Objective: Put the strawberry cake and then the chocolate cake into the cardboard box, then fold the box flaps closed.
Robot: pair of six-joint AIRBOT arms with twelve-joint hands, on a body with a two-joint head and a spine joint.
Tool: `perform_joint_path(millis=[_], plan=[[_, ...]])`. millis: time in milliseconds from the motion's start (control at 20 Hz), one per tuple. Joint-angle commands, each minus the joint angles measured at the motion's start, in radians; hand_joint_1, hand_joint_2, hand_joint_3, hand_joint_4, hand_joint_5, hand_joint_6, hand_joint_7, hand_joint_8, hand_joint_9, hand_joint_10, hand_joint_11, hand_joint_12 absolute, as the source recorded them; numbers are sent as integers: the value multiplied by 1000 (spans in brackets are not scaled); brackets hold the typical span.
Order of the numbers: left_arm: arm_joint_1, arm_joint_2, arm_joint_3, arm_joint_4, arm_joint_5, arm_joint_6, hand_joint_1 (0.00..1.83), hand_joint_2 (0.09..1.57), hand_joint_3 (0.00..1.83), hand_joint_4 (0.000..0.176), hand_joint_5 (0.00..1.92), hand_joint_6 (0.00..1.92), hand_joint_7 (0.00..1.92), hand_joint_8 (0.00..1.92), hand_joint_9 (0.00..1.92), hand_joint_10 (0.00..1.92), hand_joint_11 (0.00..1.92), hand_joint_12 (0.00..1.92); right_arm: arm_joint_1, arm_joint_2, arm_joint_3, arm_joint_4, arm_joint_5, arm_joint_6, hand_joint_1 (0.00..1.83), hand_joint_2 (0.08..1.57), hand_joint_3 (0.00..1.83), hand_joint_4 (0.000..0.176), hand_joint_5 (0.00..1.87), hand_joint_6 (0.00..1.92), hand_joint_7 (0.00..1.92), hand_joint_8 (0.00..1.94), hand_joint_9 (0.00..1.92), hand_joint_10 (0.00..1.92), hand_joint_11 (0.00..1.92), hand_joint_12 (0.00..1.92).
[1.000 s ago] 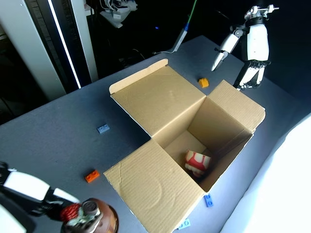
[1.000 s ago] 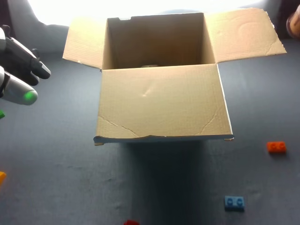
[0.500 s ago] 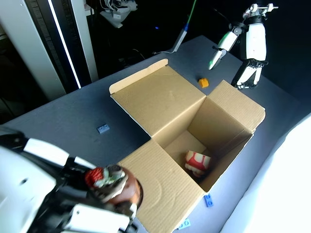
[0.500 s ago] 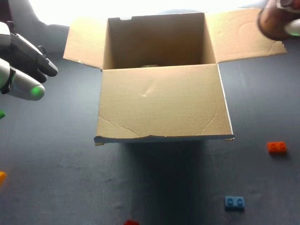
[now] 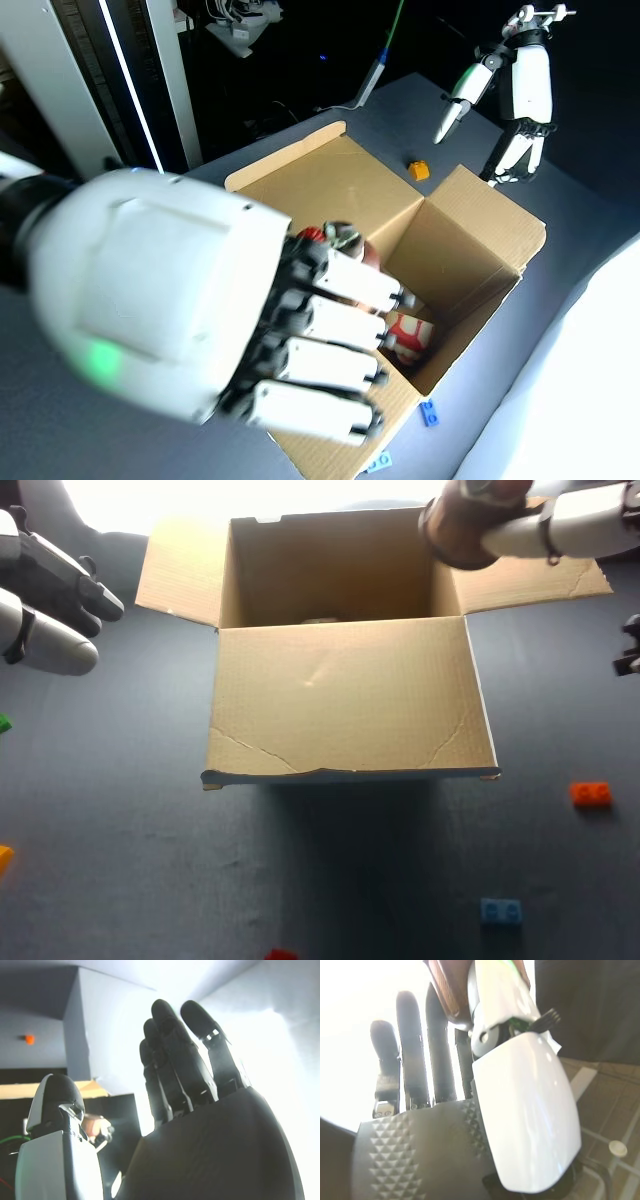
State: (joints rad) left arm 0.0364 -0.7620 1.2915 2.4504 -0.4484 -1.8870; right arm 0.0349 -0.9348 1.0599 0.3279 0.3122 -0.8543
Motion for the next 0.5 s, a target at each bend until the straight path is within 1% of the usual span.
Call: perform_joint_path(millis=[0, 50, 100, 150, 250, 300, 350, 400, 450], plan=[[-16, 11, 4, -27, 74, -7, 654, 1072, 2, 0, 561, 2, 704, 5, 783, 11, 241, 1265, 17, 2, 7, -4, 125, 5, 1151, 1223, 3, 36, 783, 1299, 778, 1326, 525, 1297, 173, 1882], [-16, 11, 4, -27, 74, -10, 654, 1072, 2, 0, 561, 2, 704, 5, 783, 11, 241, 1265, 18, -10, 13, -4, 125, 4, 1151, 1223, 3, 36, 783, 1299, 778, 1326, 525, 1297, 173, 1882], [-16, 11, 5, -27, 72, -16, 662, 1070, 1, 0, 562, 2, 700, 3, 780, 9, 237, 1259, 19, -26, 24, -4, 125, 4, 1160, 1212, 0, 31, 819, 1254, 781, 1320, 523, 1335, 185, 1870], [-16, 10, 7, -27, 63, -19, 672, 1071, 1, 0, 565, 3, 701, 3, 780, 9, 229, 1258, 19, -47, 40, -4, 123, 4, 1158, 1218, 1, 26, 818, 1256, 759, 1356, 482, 1360, 162, 1886], [-16, 7, 8, -29, 53, -20, 679, 1073, 2, 0, 562, 2, 701, 2, 776, 7, 225, 1256, 20, -83, 69, -5, 117, 3, 1156, 1222, 2, 23, 804, 1252, 760, 1379, 461, 1371, 169, 1901], [-16, 6, 8, -33, 52, -20, 679, 1073, 2, 0, 562, 2, 701, 2, 776, 7, 225, 1256, 20, -103, 88, -6, 112, 2, 1156, 1222, 2, 23, 804, 1252, 760, 1379, 461, 1371, 169, 1901], [-16, 5, 8, -39, 51, -20, 683, 1065, 0, 0, 567, 4, 705, 4, 784, 10, 230, 1261, 20, -116, 101, -6, 107, 2, 1146, 1232, 4, 29, 770, 1304, 755, 1385, 456, 1372, 156, 1894], [-15, 1, 10, -59, 51, -20, 690, 1069, 0, 0, 553, 0, 695, 0, 782, 8, 216, 1295, 21, -142, 123, -24, 102, 4, 1141, 1242, 1, 32, 735, 1381, 756, 1352, 456, 1371, 135, 1908], [-13, -2, 10, -71, 50, -20, 710, 1065, 0, 0, 553, 0, 688, 0, 772, 4, 208, 1296, 21, -156, 132, -47, 102, 3, 1155, 1220, 0, 33, 778, 1321, 793, 1300, 484, 1350, 149, 1888]])
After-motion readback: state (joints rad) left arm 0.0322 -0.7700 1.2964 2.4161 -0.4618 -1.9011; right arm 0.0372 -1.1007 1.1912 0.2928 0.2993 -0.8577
